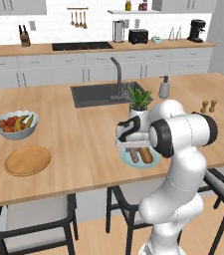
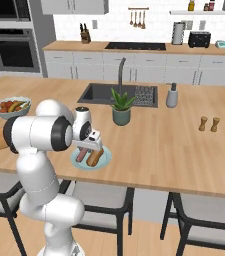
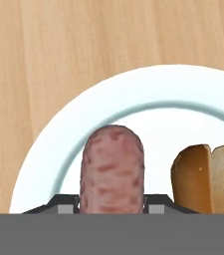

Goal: Place one bun and one sausage from the bowl on each plate.

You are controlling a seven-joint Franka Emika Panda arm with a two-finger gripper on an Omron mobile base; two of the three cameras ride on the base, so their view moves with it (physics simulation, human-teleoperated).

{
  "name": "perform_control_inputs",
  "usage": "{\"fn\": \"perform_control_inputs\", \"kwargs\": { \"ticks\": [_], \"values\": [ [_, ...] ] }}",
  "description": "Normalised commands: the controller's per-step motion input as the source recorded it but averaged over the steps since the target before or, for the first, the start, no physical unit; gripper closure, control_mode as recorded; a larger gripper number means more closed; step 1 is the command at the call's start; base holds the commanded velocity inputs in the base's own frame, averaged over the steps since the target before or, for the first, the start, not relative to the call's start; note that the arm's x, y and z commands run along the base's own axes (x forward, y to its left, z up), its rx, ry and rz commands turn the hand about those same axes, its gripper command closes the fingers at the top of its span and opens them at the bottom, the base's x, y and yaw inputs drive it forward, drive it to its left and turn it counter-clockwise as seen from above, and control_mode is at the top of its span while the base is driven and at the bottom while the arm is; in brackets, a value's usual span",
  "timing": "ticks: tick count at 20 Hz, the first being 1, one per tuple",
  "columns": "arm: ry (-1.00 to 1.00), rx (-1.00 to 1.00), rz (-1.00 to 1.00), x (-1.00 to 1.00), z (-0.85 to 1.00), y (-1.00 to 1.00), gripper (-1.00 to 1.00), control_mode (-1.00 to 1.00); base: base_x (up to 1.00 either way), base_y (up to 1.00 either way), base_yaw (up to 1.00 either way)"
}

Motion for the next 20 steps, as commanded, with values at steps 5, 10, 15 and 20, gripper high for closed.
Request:
{"fn": "perform_control_inputs", "kwargs": {
  "ticks": [5, 10, 15, 20],
  "values": [
    [0.0, 0.0, 0.0, 0.0, 0.0, 0.0, -1.0, -1.0, 0.0, 0.0, 0.0],
    [0.0, 0.0, 0.0, 0.0, 0.0, 0.0, -1.0, -1.0, 0.0, 0.0, 0.0],
    [0.0, 0.0, 0.0, -0.02, 0.14, 0.0, -1.0, -1.0, 0.0, 0.0, 0.0],
    [-0.01, 0.0, 0.0, -0.26, 0.72, 0.0, -1.0, -1.0, 0.0, 0.0, 0.0]
  ]
}}
